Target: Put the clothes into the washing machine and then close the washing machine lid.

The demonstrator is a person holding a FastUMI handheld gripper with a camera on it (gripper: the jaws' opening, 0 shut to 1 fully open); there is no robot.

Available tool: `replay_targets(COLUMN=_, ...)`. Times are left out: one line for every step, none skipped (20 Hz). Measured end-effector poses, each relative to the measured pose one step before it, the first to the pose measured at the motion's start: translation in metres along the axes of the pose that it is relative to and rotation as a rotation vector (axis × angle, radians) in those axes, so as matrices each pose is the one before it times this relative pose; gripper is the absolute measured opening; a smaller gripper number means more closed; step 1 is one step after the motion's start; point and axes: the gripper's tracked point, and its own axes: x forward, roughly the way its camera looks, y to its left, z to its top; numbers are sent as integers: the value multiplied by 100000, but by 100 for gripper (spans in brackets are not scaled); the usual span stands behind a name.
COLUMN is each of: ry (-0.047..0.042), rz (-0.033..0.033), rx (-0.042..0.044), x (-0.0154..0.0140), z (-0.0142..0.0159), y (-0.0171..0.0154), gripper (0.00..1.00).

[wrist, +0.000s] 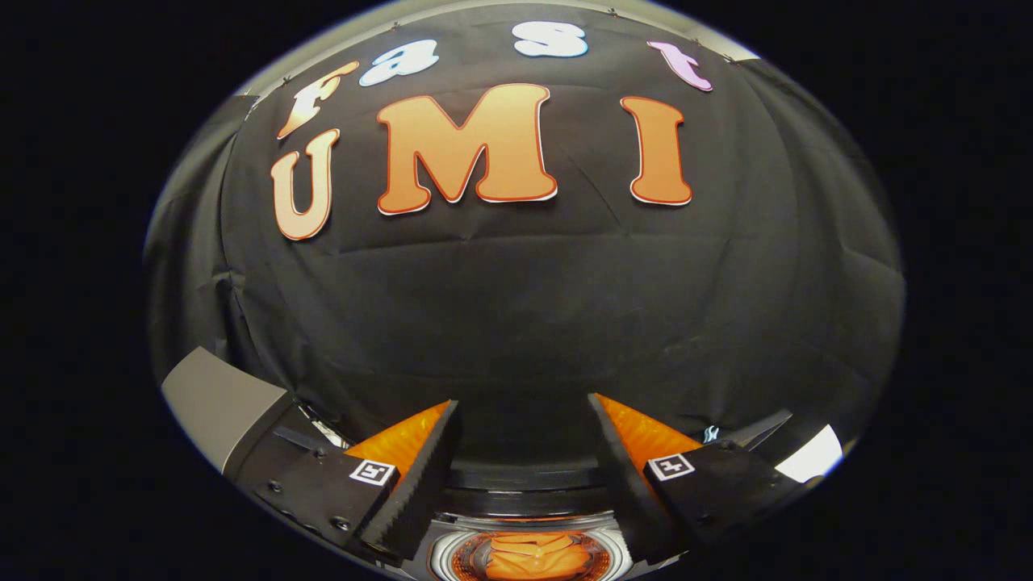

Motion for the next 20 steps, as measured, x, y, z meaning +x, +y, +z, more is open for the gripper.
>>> replay_targets(ry=184, rz=-504, rx=-137, x=-460, z=-126, y=5, gripper=98)
replay_targets(ry=215, rz=-269, rx=-112, x=-332, z=-183, y=22, gripper=98)
replay_targets(ry=215, rz=-181, rx=93, x=-482, z=-265, y=-11, gripper=98)
replay_targets(ry=-138, rz=17, rx=-160, x=-279, z=-177, y=48, gripper=98)
replay_targets(ry=-59, rz=11, rx=-80, x=-355, z=-101, y=45, gripper=98)
replay_targets(ry=225, rz=-112, rx=105, x=-230, z=-148, y=34, gripper=98)
replay_targets(ry=617, rz=-152, rx=-102, x=-425, z=-353, y=25, gripper=98)
replay_targets(ry=281, rz=-137, rx=-1, x=-454, z=-256, y=17, gripper=98)
replay_targets(ry=189, rz=40, rx=-149, x=-568, z=-255, y=70, gripper=98)
replay_targets(ry=-224, rz=43, rx=14, x=-509, z=-371, y=-2, gripper=98)
replay_targets(ry=43, rz=20, rx=-81, x=-385, z=-258, y=12, gripper=98)
replay_targets(ry=345, rz=-66, rx=-44, x=-310, z=-295, y=30, gripper=98)
replay_targets(ry=487, rz=-81, rx=-19, x=-305, z=-287, y=-10, gripper=98)
replay_targets(ry=52, rz=17, rx=-130, x=-243, z=-213, y=94, gripper=98)
replay_targets(ry=-116, rz=-155, rx=161, x=-235, z=-125, y=-13, gripper=98)
replay_targets(ry=63, rz=-230, rx=82, x=-156, z=-200, y=35, gripper=98)
replay_targets(ry=282, rz=-267, rx=110, x=-159, z=-253, y=-17, gripper=98)
replay_targets(ry=904, rz=-285, rx=290, x=-283, z=-318, y=35, gripper=98)
replay_targets(ry=794, rz=-207, rx=100, x=-361, z=-301, y=-34, gripper=98)
replay_targets(ry=997, rz=-189, rx=-138, x=-326, z=-396, y=-46, gripper=98)
